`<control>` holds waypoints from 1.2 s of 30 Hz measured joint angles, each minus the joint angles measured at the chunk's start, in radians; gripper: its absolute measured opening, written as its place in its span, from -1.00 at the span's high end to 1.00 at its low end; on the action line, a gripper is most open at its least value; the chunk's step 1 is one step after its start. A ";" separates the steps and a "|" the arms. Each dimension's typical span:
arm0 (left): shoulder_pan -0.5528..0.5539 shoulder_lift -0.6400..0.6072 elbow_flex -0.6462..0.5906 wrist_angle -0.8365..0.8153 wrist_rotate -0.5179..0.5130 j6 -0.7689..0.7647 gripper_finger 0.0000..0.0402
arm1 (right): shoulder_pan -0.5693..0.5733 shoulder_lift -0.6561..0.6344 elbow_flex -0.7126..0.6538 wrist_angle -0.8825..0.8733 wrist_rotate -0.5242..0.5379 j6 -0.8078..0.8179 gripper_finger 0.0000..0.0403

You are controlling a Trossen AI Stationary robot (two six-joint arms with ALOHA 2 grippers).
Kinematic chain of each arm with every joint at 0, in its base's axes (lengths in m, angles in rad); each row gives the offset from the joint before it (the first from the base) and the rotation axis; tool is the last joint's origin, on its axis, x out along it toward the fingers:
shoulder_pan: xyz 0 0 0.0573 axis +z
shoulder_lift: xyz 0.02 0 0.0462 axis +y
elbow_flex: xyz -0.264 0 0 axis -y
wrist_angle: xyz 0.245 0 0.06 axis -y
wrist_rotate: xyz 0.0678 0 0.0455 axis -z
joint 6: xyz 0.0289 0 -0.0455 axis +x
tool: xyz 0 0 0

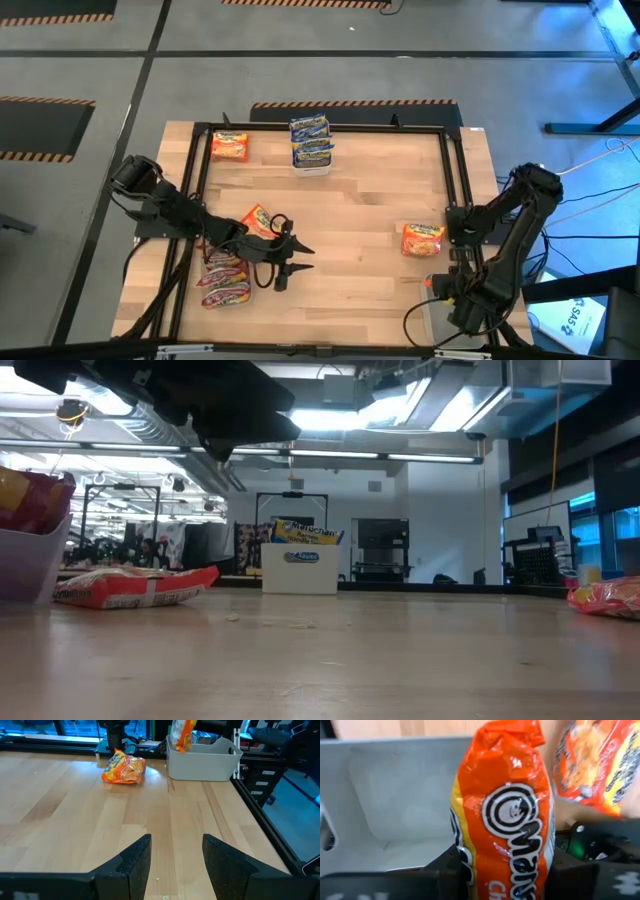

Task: Sort Maruchan noodles
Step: Put the orange noodle pack into the gray bin

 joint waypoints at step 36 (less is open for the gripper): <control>0.000 0.000 0.000 0.000 0.000 0.003 0.15 | 0.000 0.000 -0.153 0.258 0.060 0.051 -0.08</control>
